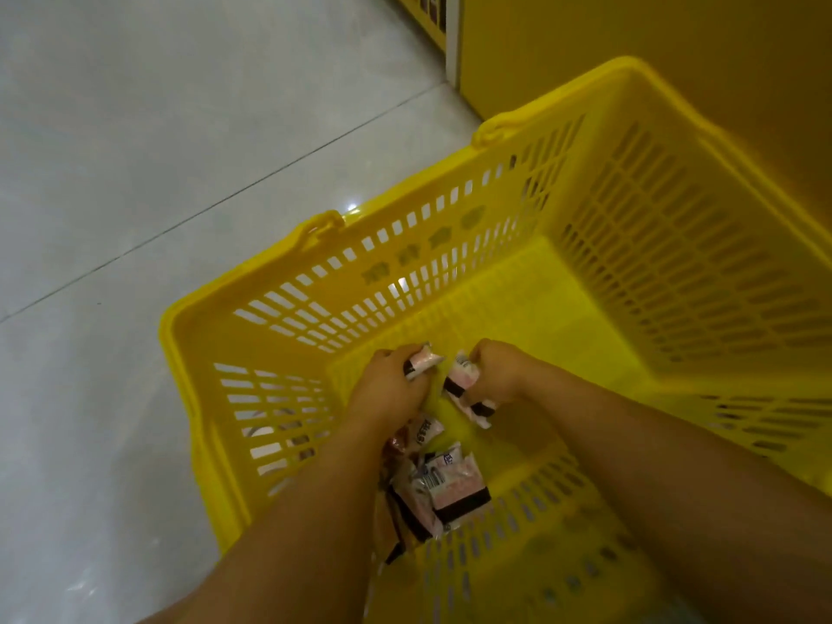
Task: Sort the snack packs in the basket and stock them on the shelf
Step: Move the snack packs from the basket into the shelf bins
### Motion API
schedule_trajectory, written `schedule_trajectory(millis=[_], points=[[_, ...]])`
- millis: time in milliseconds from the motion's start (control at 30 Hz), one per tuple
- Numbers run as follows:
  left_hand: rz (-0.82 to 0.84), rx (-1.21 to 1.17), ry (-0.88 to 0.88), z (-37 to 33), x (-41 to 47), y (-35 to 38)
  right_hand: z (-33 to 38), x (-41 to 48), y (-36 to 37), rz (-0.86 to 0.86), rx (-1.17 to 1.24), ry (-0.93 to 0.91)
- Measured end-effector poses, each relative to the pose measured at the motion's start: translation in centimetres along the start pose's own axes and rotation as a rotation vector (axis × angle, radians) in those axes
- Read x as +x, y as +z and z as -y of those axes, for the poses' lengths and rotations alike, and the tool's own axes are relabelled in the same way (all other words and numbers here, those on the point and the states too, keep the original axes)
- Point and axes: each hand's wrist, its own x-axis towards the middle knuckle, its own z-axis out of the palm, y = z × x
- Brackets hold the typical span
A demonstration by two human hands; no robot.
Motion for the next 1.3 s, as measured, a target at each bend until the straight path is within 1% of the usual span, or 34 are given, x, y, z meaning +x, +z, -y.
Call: schedule_trajectory(millis=[67,133,200,300,400,500,600,633,700,733,800,867,933,1000,1033,1100,1133,1167,1200,1233,1300], points=[[0.015,-0.029,-0.012,-0.9,-0.2,-0.7,-0.6,-0.9,-1.7,-0.044,-0.028,-0.001],[0.018,-0.013,-0.024,-2.4,-0.6,-1.3,-1.1,-2.4,-3.6,-0.135,-0.002,-0.036],[0.019,-0.007,0.007,-4.2,-1.3,-2.0,-1.4,-4.3,-5.4,-0.249,0.113,-0.086],[0.039,-0.104,0.084,-7.4,-2.9,-3.5,-0.8,-8.0,-7.7,-0.333,0.366,-0.156],[0.030,-0.243,0.178,-10.9,-4.9,-5.6,0.6,-12.5,-9.7,-0.404,0.450,-0.252],[0.010,-0.357,0.304,-14.8,-7.5,-7.9,2.1,-17.3,-10.9,-0.454,0.468,-0.356],[-0.005,-0.373,0.413,-18.1,-10.2,-10.1,3.5,-21.9,-11.4,-0.595,0.424,-0.393],[-0.005,-0.358,0.434,-19.0,-11.2,-10.7,4.1,-23.5,-11.5,-0.615,0.410,-0.418],[-0.017,-0.321,0.440,-20.7,-13.0,-12.0,4.9,-26.3,-11.6,-0.582,0.461,-0.527],[-0.032,-0.307,0.447,-21.3,-13.8,-12.6,5.2,-27.6,-11.8,-0.559,0.556,-0.564],[-0.087,-0.246,0.482,-22.5,-15.3,-13.9,5.4,-29.9,-12.1,-0.519,0.814,-0.541],[-0.125,-0.207,0.500,-23.2,-16.8,-14.8,5.3,-31.5,-12.5,-0.449,1.014,-0.490],[-0.081,-0.306,0.478,-23.7,-18.1,-15.2,5.1,-32.6,-12.8,-0.424,1.093,-0.487],[0.032,-0.473,0.443,-24.1,-19.2,-14.8,4.9,-33.2,-12.7,-0.484,0.986,-0.533],[0.084,-0.552,0.434,-24.4,-19.6,-14.5,4.8,-33.3,-12.6,-0.537,0.900,-0.589],[0.148,-0.696,0.440,-25.2,-20.3,-13.9,4.6,-33.2,-12.5,-0.676,0.718,-0.773],[0.167,-0.756,0.456,-25.6,-20.6,-13.7,4.3,-33.1,-12.6,-0.788,0.593,-0.844],[0.179,-0.809,0.473,-26.1,-20.7,-13.6,4.0,-32.9,-12.7,-0.921,0.434,-0.859],[0.192,-0.855,0.483,-26.5,-20.8,-13.7,3.7,-32.8,-12.9,-1.059,0.287,-0.832],[0.208,-0.890,0.482,-26.8,-20.8,-13.9,3.5,-32.8,-13.1,-1.165,0.202,-0.809],[0.254,-0.924,0.462,-27.3,-21.1,-14.5,3.1,-33.2,-13.4,-1.228,0.183,-0.795]])
